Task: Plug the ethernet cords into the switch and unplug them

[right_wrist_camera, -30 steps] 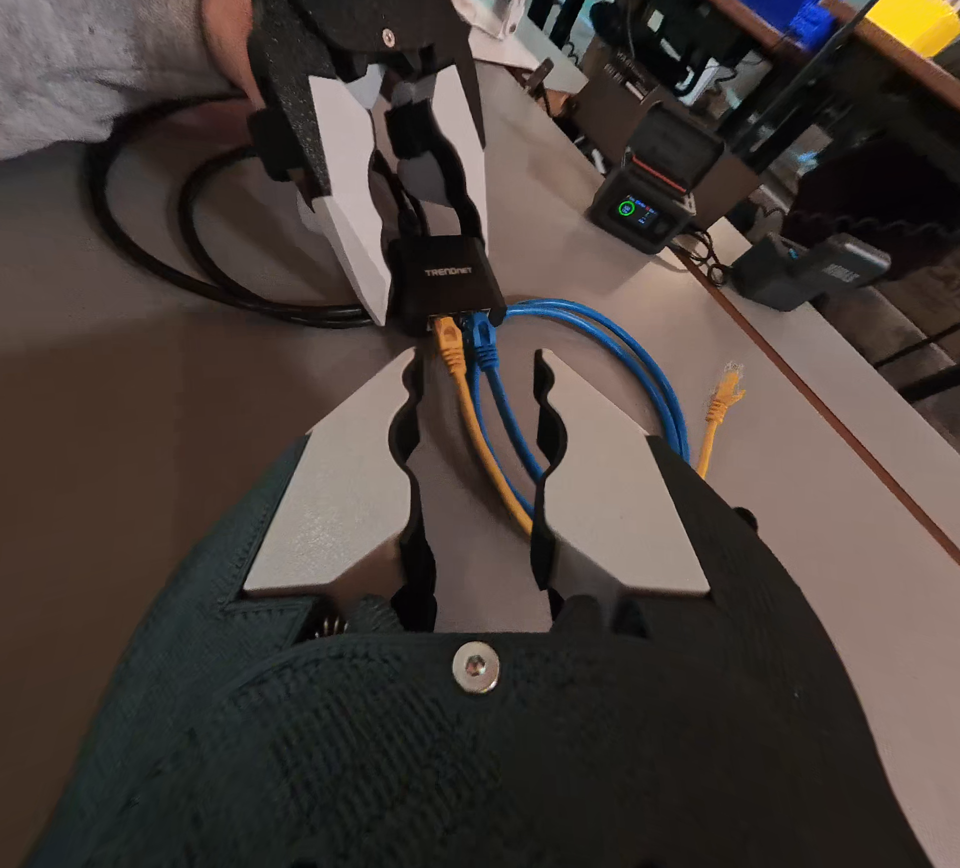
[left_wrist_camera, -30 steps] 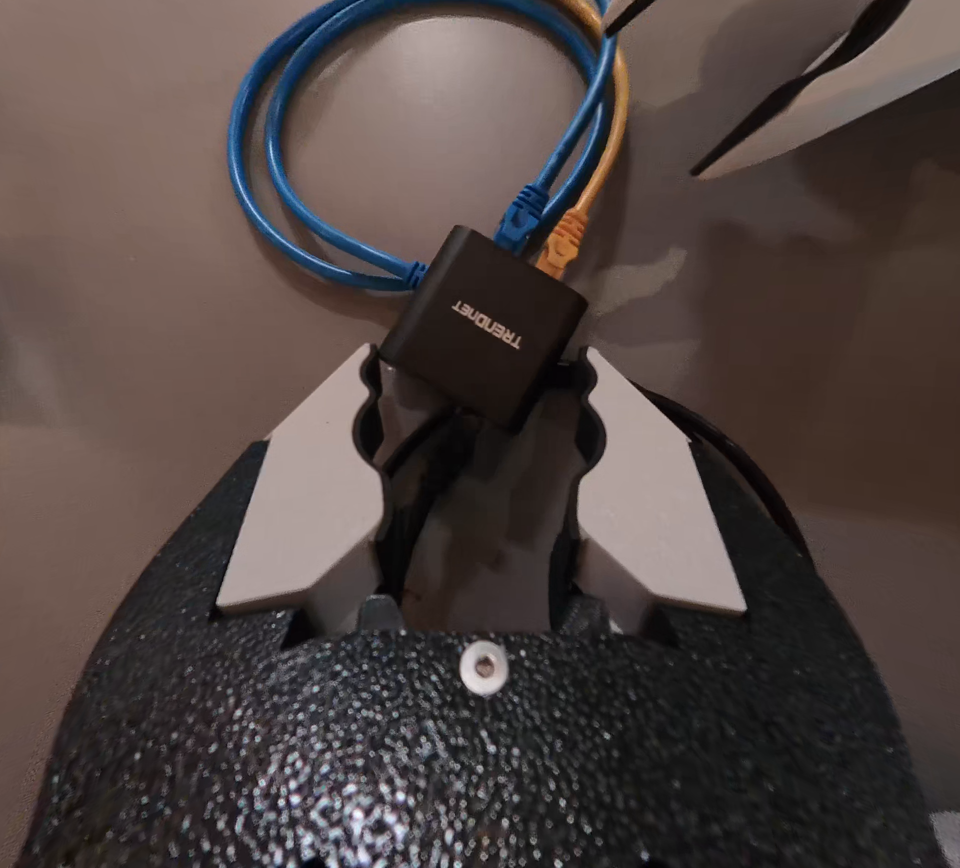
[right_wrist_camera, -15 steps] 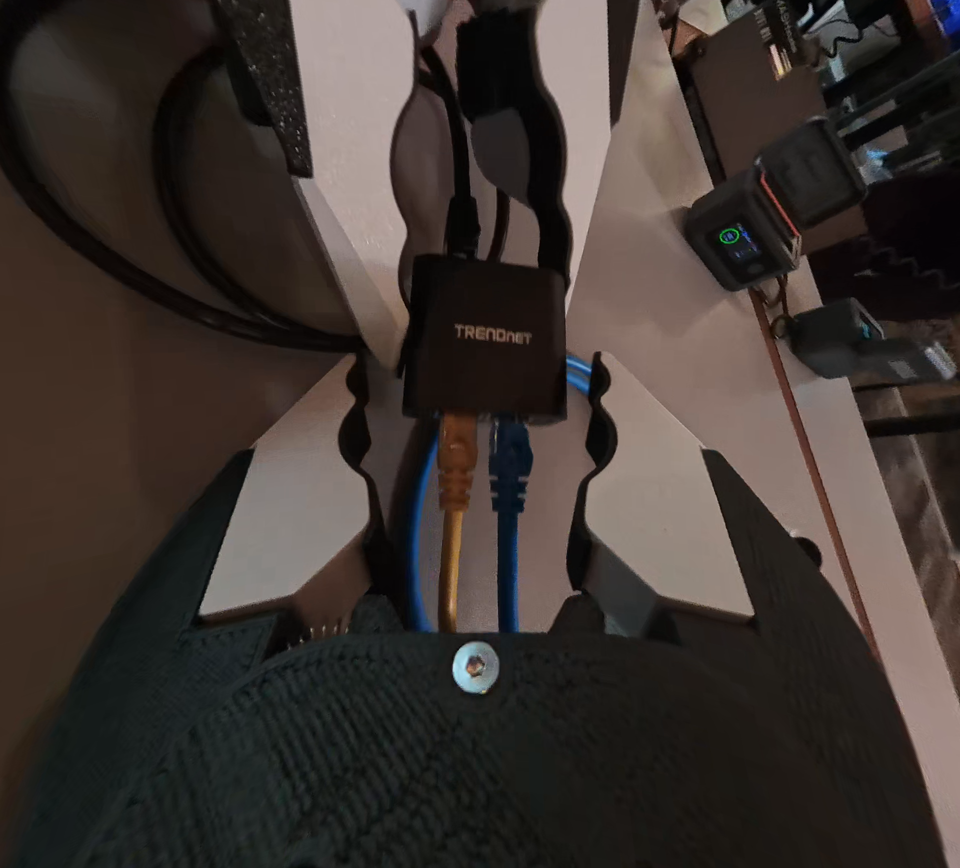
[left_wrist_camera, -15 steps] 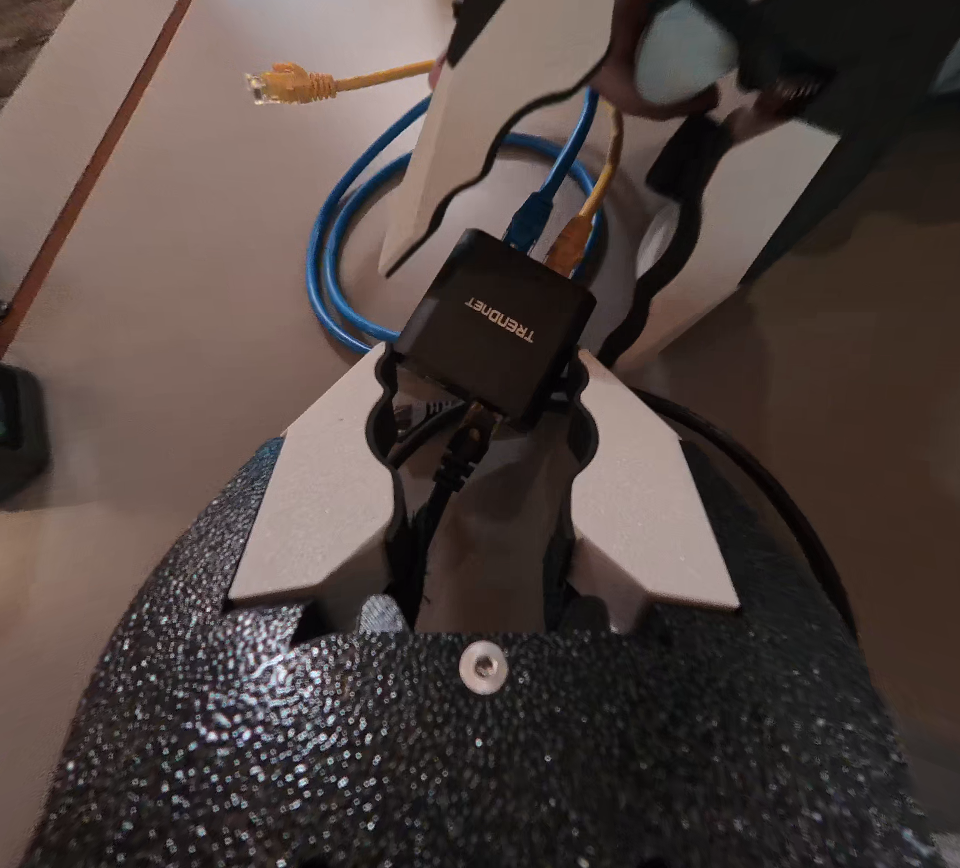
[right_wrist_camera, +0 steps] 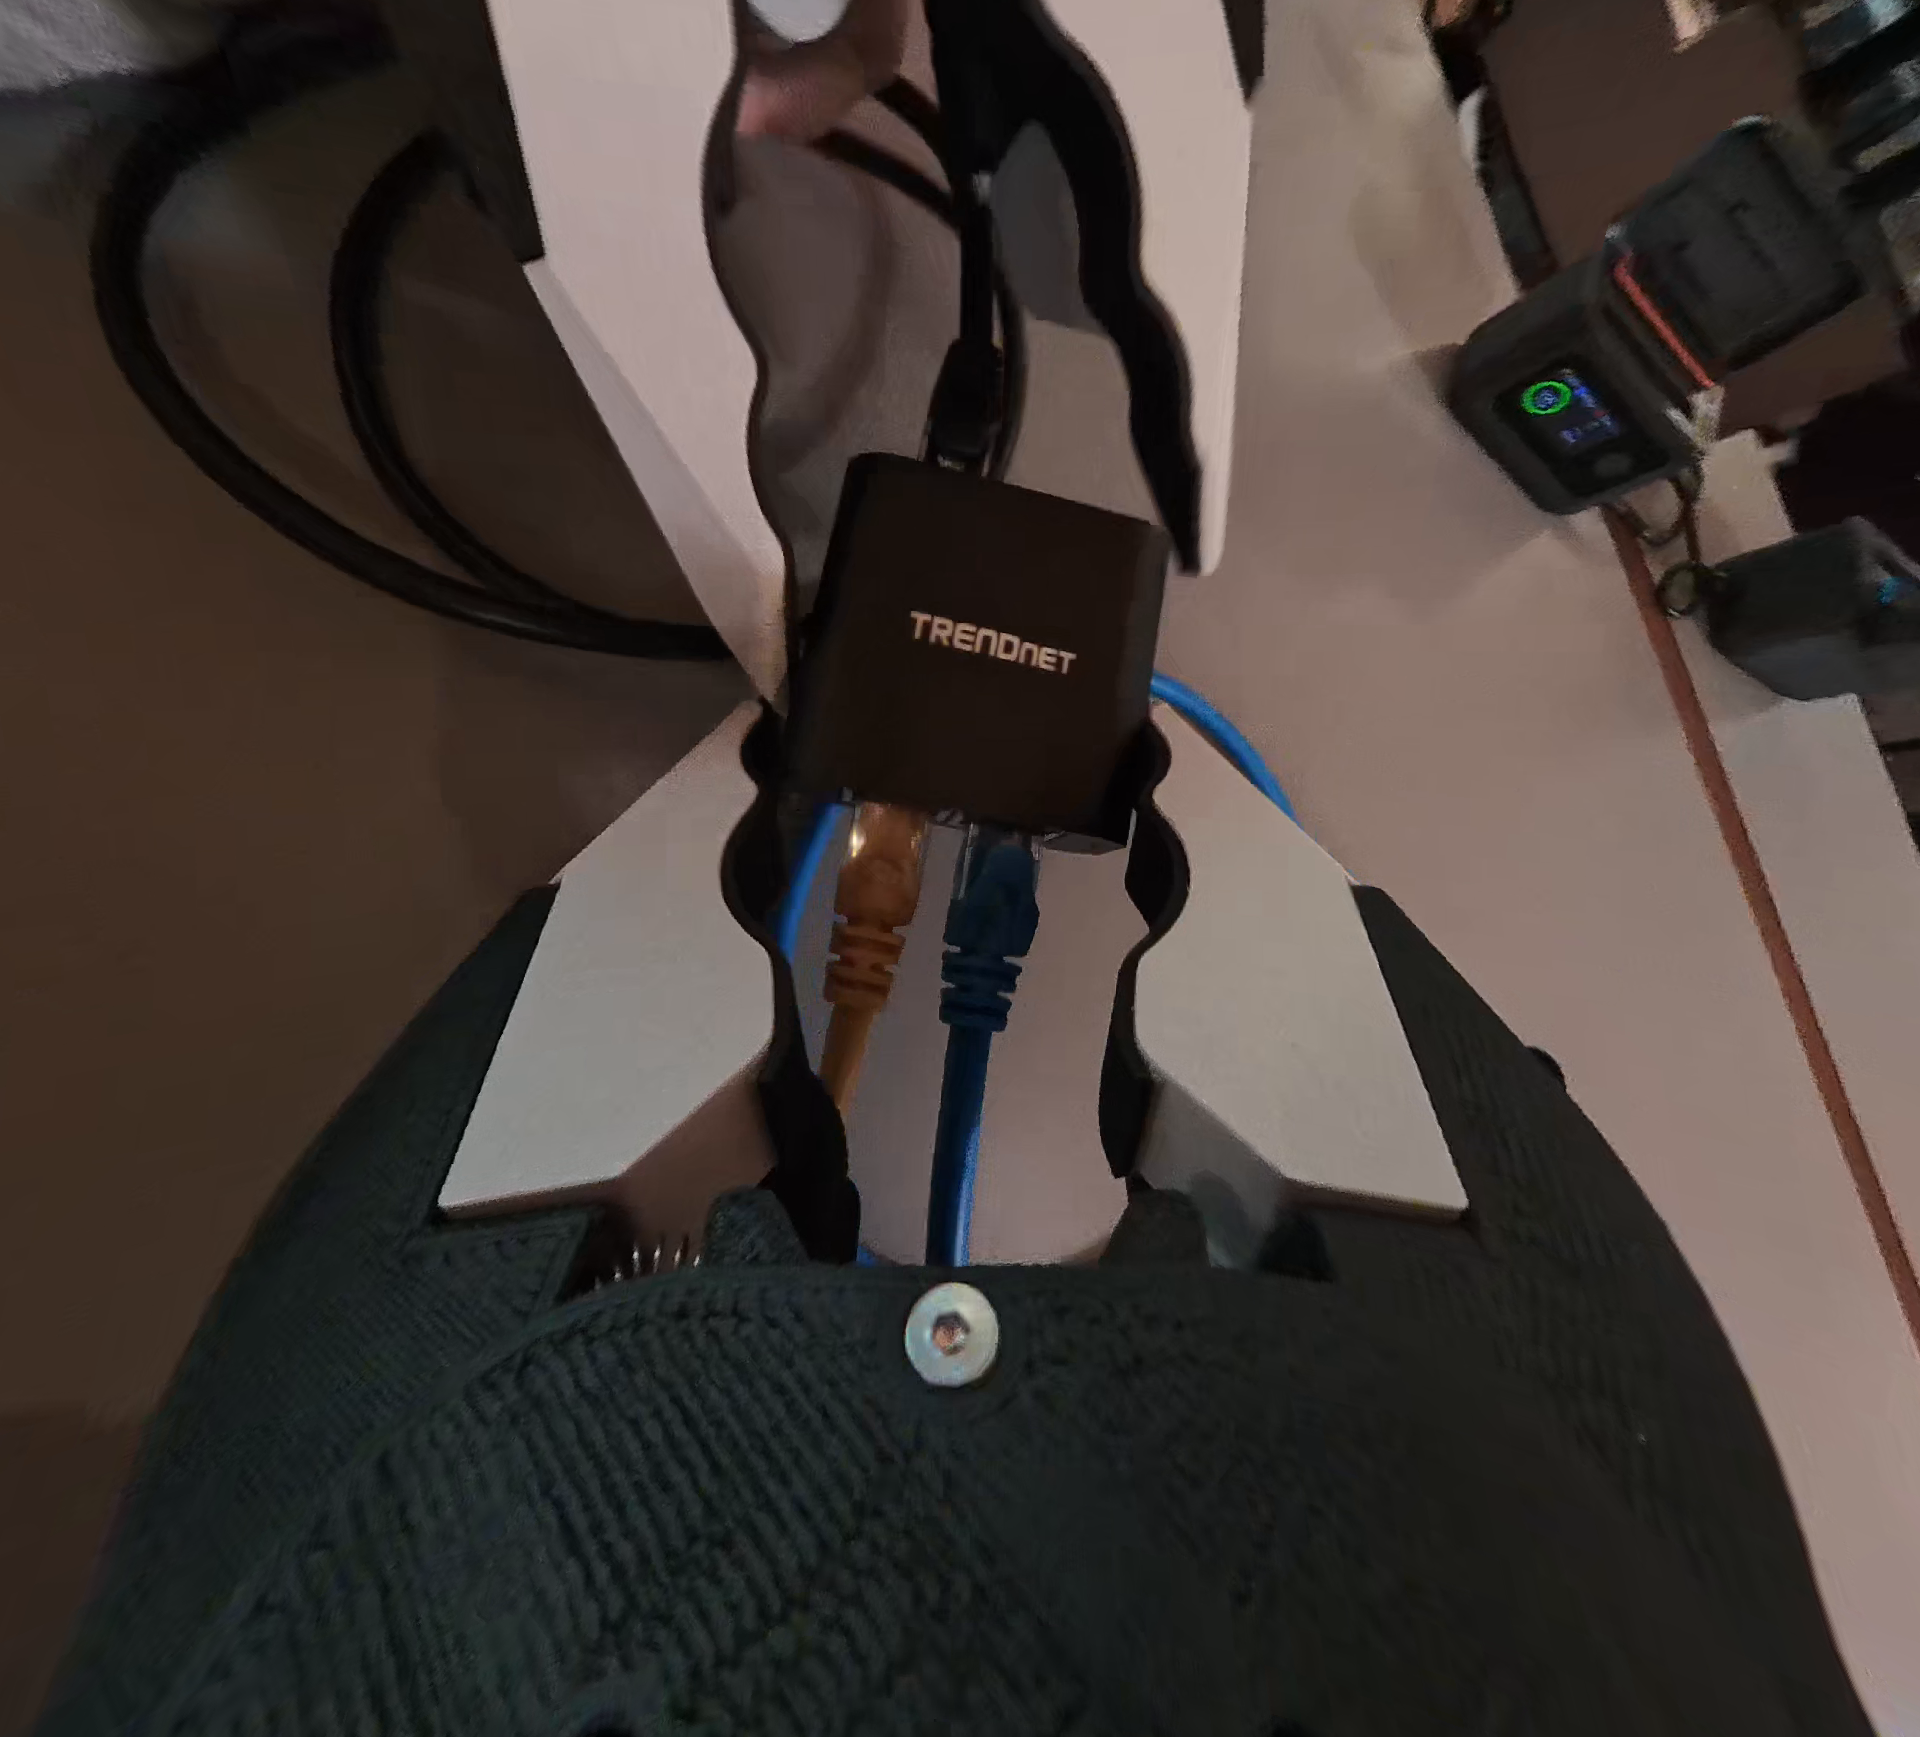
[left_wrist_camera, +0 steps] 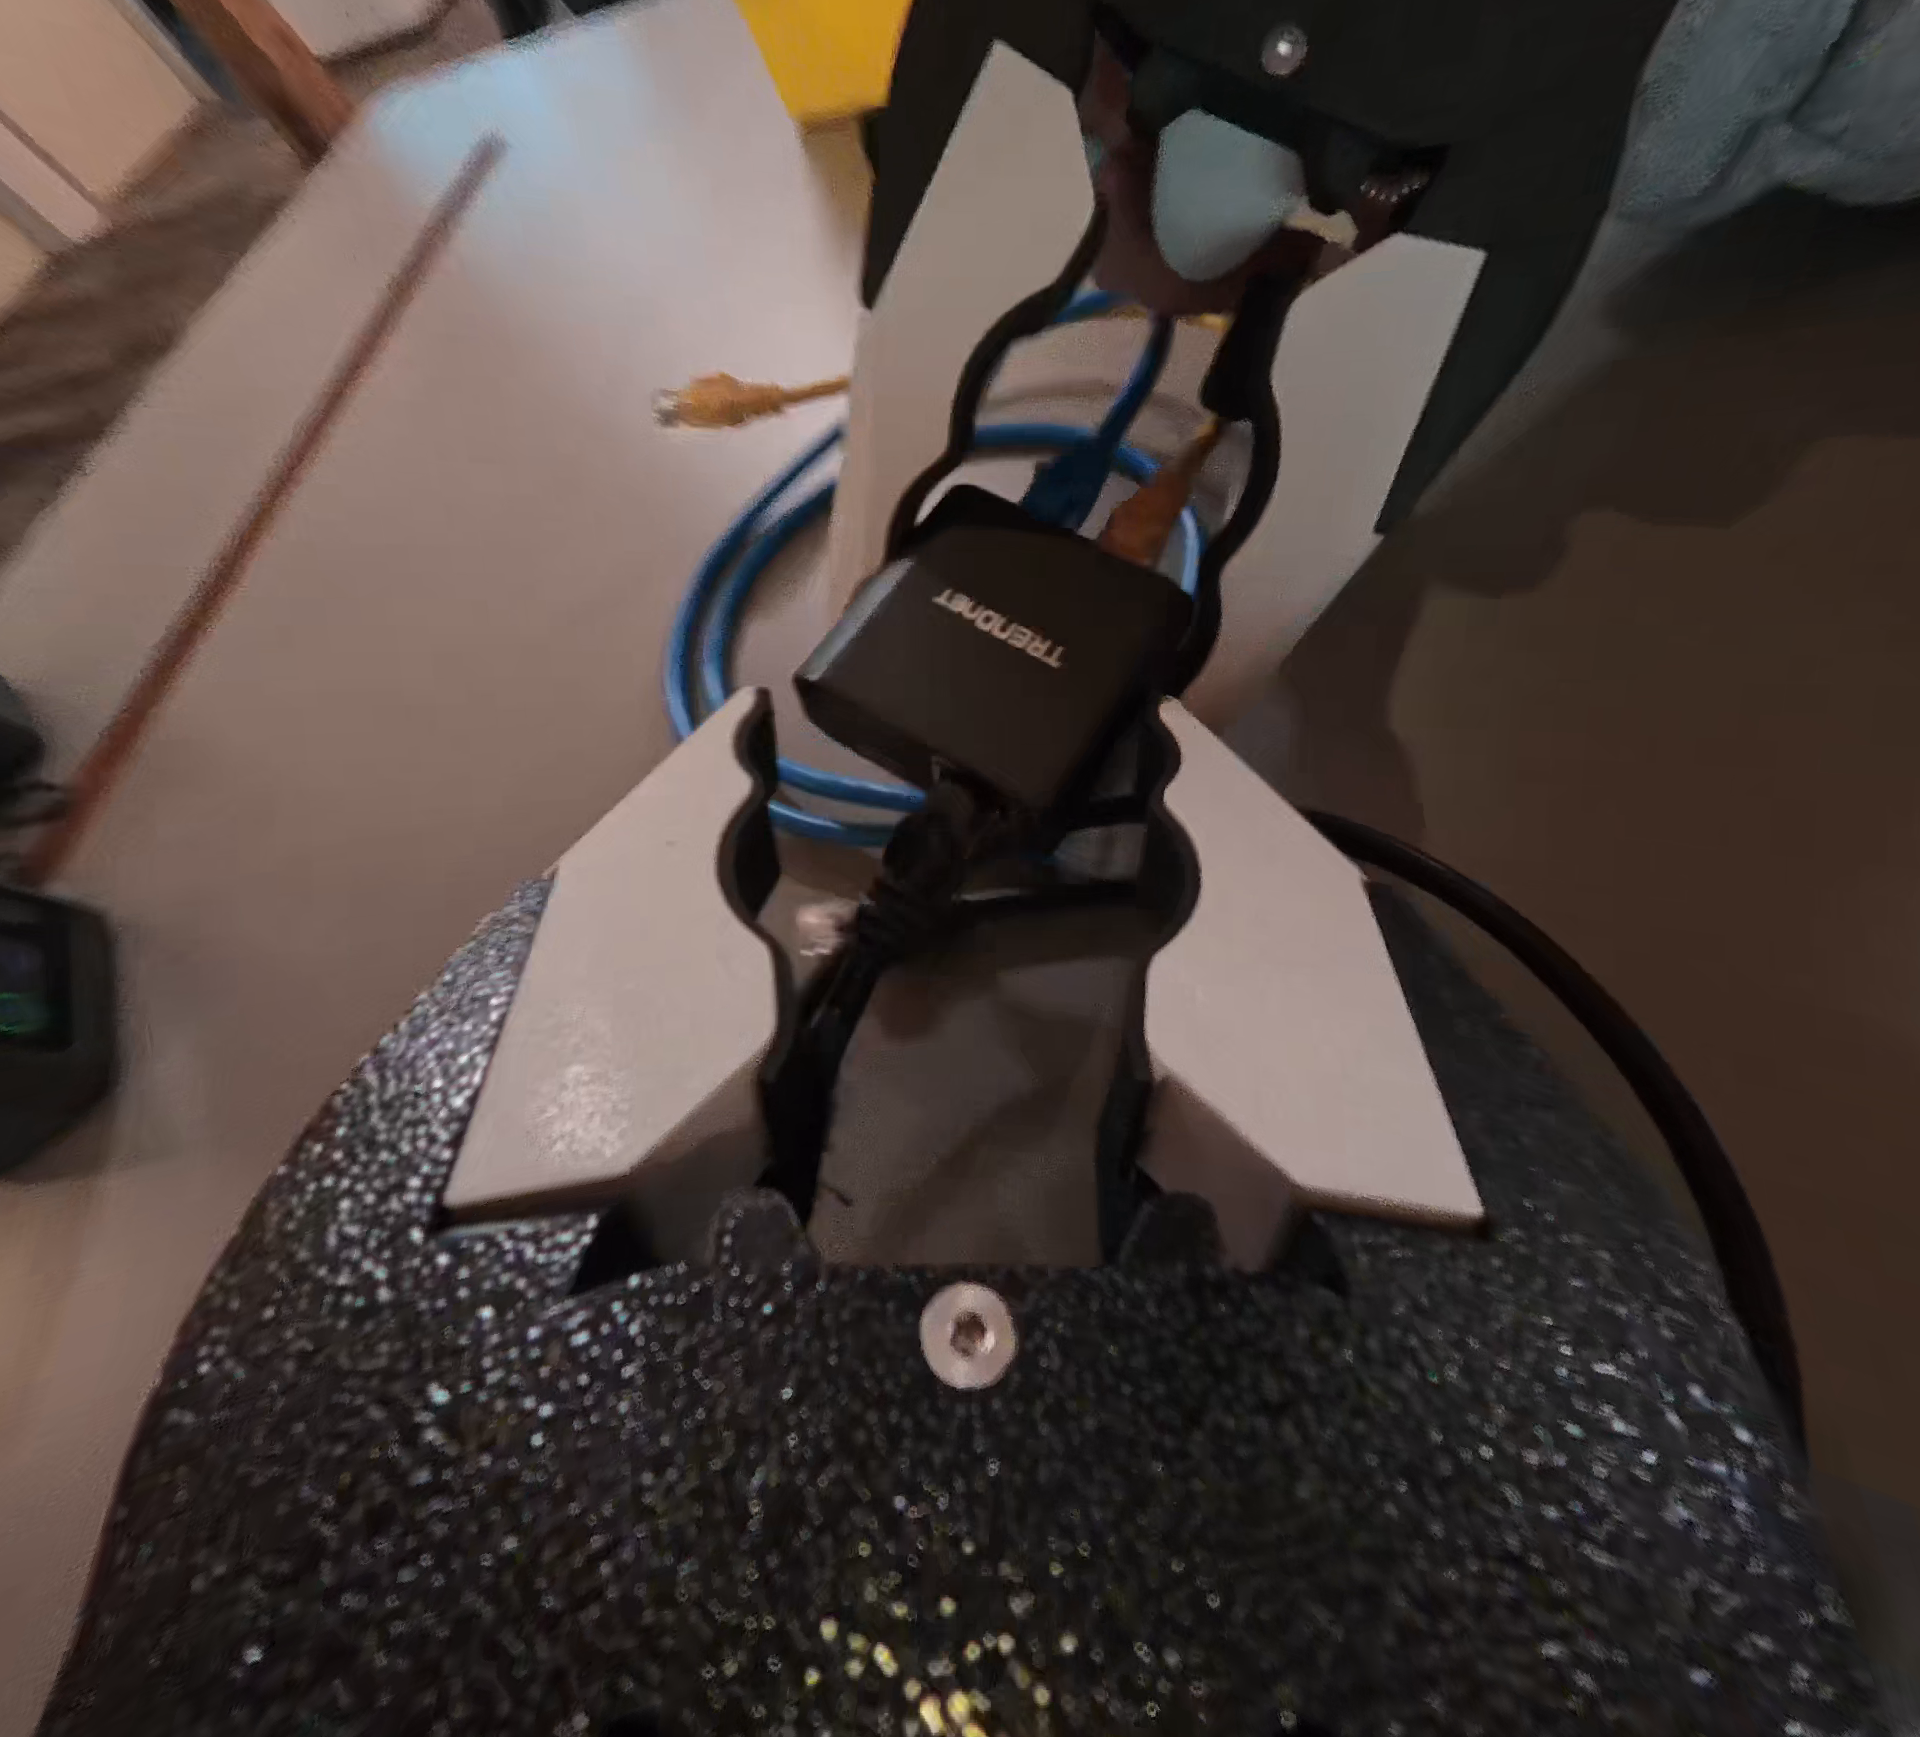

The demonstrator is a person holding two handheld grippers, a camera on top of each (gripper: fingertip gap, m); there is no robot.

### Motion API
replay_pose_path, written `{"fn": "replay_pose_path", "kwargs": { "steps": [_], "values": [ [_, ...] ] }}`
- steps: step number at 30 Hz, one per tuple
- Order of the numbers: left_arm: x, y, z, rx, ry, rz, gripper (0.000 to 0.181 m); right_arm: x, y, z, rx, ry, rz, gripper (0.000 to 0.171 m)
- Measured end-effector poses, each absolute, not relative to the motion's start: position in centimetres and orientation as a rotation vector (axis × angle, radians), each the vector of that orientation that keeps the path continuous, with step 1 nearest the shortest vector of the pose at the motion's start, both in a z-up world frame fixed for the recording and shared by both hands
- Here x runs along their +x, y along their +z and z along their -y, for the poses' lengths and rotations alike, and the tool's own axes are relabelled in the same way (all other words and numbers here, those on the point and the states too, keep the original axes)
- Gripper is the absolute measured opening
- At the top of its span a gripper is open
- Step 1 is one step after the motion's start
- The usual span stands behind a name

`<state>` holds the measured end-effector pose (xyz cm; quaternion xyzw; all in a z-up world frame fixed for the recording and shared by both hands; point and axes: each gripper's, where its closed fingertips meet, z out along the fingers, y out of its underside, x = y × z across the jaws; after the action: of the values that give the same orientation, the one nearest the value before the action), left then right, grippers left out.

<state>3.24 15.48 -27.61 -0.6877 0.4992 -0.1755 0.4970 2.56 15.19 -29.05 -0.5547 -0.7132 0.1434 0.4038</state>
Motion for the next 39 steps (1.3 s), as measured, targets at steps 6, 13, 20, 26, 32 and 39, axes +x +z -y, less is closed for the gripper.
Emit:
{"fn": "replay_pose_path", "kwargs": {
  "steps": [6, 13, 20, 26, 32, 39],
  "values": [
    [3.1, -22.2, -18.3, -1.41, -0.128, -0.944, 0.114, 4.7, -25.1, -17.2, -1.289, 0.255, 1.675, 0.064],
    [0.3, -16.2, -17.9, -1.192, 0.008, -0.624, 0.107, 9.2, -23.7, -20.3, -1.23, -0.016, 1.671, 0.064],
    [-4.3, -15.4, -18.4, -1.186, 0.025, -0.375, 0.104, 13.6, -15.6, -23.5, -1.206, -0.128, 1.497, 0.063],
    [-4.2, -16.5, -18.7, -1.205, 0.09, -0.397, 0.102, 18.5, -3.0, -26.2, -1.117, -0.228, 1.336, 0.063],
    [-4.9, -18.0, -19.6, -1.257, 0.102, -0.395, 0.1, 25.6, 8.6, -28.6, -1.063, -0.383, 1.19, 0.063],
    [-4.9, -19.2, -20.1, -1.302, 0.087, -0.402, 0.098, 33.6, 14.6, -32.0, -1.064, -0.5, 1.089, 0.063]
  ]
}}
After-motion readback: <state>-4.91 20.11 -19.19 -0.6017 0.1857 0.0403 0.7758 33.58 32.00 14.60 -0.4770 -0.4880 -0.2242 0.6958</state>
